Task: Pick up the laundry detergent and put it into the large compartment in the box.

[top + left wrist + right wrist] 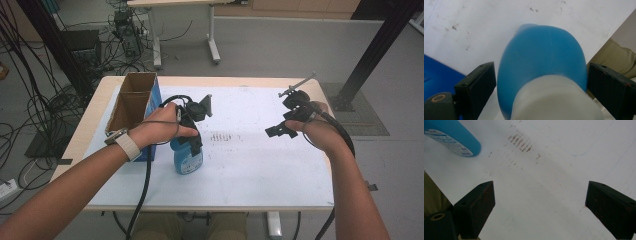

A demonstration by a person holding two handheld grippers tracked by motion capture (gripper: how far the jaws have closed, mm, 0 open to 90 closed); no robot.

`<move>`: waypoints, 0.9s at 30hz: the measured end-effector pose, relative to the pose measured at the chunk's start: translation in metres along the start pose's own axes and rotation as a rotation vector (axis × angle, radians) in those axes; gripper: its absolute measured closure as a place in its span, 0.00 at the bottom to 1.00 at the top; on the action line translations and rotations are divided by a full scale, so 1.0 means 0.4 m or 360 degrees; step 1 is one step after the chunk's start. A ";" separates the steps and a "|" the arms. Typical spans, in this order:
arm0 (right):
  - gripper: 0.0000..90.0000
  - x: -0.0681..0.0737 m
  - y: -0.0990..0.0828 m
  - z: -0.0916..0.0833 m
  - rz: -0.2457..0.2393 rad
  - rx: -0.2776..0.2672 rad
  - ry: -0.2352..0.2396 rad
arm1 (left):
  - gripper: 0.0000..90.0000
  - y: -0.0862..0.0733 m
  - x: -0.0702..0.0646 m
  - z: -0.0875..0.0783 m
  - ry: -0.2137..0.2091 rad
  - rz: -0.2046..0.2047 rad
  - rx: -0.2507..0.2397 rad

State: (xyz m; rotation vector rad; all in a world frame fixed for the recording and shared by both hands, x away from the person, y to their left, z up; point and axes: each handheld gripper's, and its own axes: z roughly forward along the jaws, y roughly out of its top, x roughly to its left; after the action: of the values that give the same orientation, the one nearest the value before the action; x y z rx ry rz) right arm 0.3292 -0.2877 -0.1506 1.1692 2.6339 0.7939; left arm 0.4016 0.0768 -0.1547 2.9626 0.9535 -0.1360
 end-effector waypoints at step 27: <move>0.10 0.000 -0.002 0.004 -0.0001 -0.0006 0.0004 | 0.43 -0.015 -0.034 0.012 0.0122 0.0002 -0.0060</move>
State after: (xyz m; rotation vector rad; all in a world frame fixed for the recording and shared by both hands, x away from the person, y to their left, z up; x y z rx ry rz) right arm 0.3291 -0.2876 -0.1523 1.1675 2.6332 0.8008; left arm 0.3867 0.0734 -0.1583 2.9536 0.9512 -0.0047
